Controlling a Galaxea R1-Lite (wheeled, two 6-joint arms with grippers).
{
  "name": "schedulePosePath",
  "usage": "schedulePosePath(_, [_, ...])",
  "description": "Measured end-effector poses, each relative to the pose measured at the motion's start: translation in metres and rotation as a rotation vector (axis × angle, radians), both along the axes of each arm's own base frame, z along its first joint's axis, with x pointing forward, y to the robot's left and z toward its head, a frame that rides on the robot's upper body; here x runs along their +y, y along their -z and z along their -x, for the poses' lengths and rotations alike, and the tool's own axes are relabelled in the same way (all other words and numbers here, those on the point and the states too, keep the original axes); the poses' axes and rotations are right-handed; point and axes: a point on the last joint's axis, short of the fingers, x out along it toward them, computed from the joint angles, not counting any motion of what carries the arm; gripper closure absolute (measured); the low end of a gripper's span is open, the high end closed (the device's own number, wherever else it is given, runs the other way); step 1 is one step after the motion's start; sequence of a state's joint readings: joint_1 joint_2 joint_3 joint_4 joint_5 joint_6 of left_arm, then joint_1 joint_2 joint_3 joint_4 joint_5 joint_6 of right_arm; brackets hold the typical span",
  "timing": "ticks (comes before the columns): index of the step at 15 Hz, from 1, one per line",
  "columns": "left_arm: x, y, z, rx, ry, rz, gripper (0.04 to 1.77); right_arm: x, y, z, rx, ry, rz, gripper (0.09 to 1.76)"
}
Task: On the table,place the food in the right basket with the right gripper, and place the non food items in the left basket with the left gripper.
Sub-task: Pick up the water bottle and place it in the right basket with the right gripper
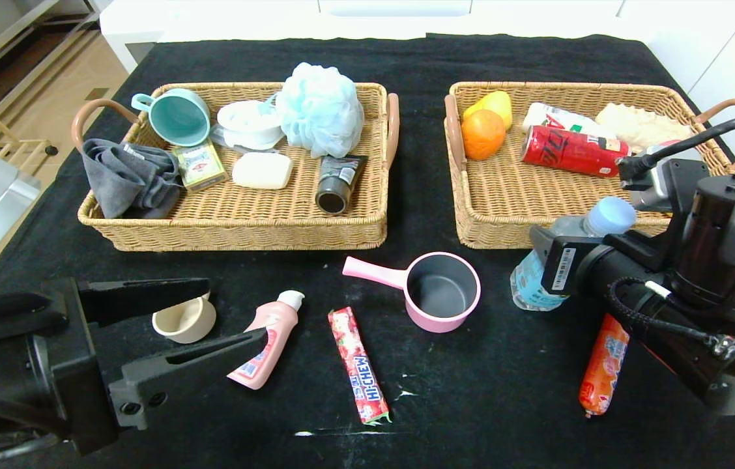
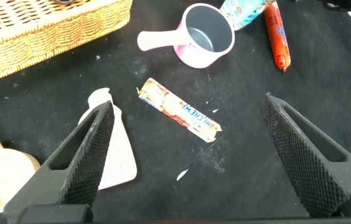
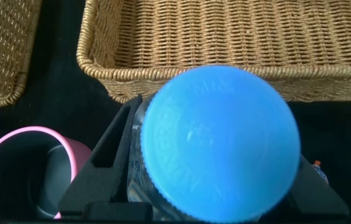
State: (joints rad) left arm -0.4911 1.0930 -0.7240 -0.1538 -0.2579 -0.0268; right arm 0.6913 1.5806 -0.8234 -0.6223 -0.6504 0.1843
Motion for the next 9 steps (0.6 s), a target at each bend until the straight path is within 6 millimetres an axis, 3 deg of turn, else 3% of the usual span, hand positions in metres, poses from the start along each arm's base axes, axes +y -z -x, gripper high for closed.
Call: schedulePosePath(9, [0.0001, -0.0001, 0.0001, 0.0, 0.0, 0.0, 0.09, -0.0001, -0.0015, 0.0055, 0.006, -0.024, 0.02, 0.76])
